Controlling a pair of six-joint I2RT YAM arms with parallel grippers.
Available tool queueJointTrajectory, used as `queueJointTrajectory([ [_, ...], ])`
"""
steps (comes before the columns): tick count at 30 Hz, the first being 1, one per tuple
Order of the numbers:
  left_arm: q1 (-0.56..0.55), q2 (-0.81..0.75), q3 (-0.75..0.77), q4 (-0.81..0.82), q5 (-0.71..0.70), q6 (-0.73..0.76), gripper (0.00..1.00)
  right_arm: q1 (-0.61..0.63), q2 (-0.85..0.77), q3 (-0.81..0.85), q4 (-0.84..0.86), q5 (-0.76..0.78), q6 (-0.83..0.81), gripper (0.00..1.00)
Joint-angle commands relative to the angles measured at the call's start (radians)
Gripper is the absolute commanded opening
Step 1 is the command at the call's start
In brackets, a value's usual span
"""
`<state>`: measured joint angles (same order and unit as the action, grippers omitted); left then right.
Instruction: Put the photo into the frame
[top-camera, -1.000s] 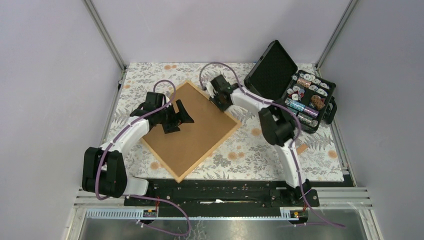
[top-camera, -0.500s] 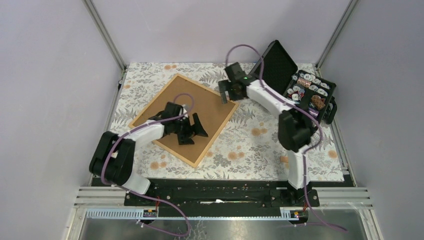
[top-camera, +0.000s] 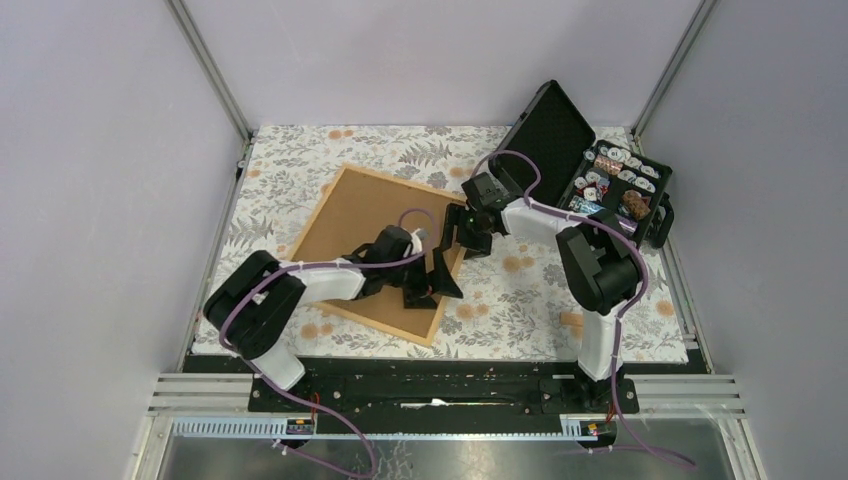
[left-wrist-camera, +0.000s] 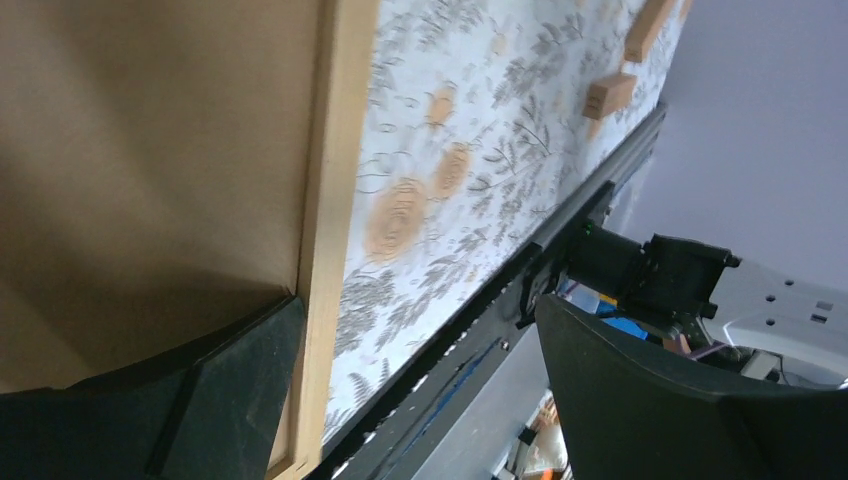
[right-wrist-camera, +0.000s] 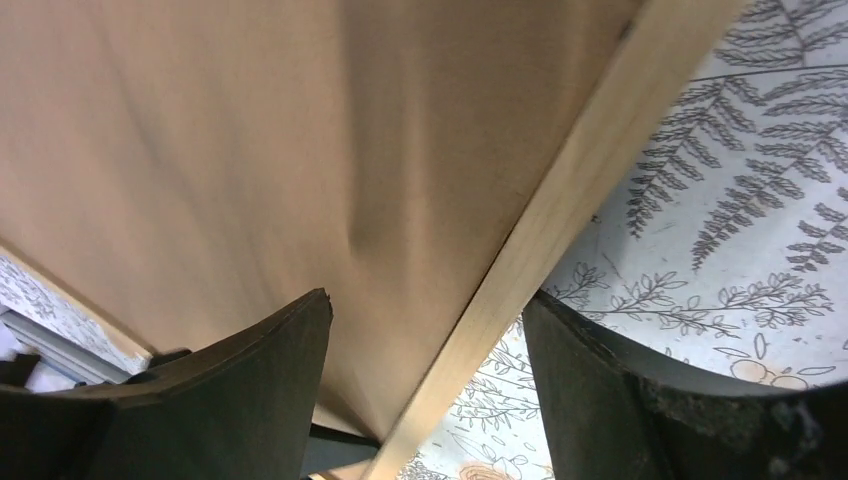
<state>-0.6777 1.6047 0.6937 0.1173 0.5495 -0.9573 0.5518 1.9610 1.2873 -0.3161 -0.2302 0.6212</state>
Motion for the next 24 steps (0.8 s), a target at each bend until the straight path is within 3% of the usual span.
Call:
queueJointTrajectory([
  [1,-0.162,0.128,0.065,0.060,0.049,-0.076,0.92,0.008,0.005,-0.035,0.054,-0.044,-0.011,0.75],
  [6,-0.192,0.163,0.210,-0.013,0.062,-0.032,0.92,0.007,-0.072,-0.084,-0.020,0.049,-0.073,0.68],
  [12,-0.006,0.036,0.260,-0.192,0.024,0.118,0.95,-0.047,-0.125,-0.033,-0.142,0.145,-0.118,0.71],
  [18,0.236,-0.007,0.237,-0.291,-0.006,0.215,0.93,-0.047,-0.015,0.150,-0.201,0.192,-0.219,0.66],
  [21,0.266,0.054,0.246,-0.301,-0.038,0.215,0.87,-0.048,0.051,0.244,-0.223,0.220,-0.244,0.56],
  [24,0.267,0.091,0.240,-0.281,-0.067,0.204,0.84,-0.047,0.117,0.312,-0.231,0.210,-0.260,0.53],
])
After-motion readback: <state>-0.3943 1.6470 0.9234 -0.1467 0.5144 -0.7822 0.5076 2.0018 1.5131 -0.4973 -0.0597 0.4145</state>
